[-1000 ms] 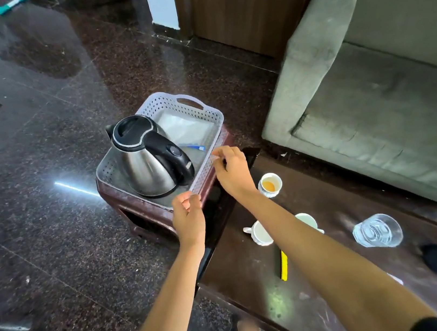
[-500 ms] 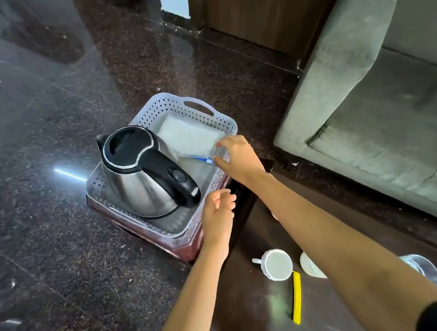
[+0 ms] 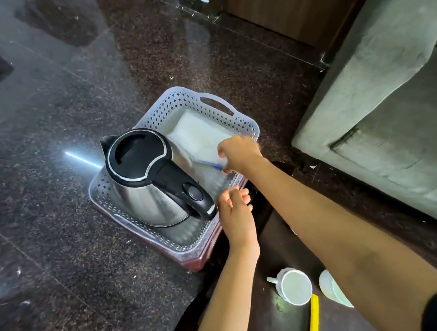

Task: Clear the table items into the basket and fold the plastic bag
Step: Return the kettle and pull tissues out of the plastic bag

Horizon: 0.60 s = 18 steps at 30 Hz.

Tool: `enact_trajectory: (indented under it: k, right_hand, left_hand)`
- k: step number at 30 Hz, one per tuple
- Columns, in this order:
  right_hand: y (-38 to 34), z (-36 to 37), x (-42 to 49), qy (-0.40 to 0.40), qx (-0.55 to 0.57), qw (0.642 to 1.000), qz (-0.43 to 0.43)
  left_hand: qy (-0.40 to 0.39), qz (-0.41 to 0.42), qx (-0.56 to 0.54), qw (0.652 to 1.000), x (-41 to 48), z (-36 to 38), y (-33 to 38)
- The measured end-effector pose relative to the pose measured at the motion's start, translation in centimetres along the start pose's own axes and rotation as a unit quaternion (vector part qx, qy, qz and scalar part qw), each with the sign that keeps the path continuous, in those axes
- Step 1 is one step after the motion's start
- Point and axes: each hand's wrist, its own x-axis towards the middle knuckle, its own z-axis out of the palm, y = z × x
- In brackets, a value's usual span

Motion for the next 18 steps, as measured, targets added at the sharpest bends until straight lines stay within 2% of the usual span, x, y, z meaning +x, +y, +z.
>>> enact_trajectory:
  k: [9,15,18]
  right_hand:
    - [-0.9,0.1,0.2,0.009,-0.072,0.997,0.012]
    - [-0.9,0.1,0.2,0.009,-0.049,0.999,-0.007]
    - [-0.3,-1.2,-0.3,0.051,0.039,0.998,0.020]
  left_hand:
    - [-0.003,-0.004,0.000,1.000,0.0,0.3,0.1]
    - [-0.005,-0.004,0.009,1.000,-0.7,-0.1,0.0]
    - [-0.007,-0.005,0.018,1.000,-1.3,-0.3,0.0]
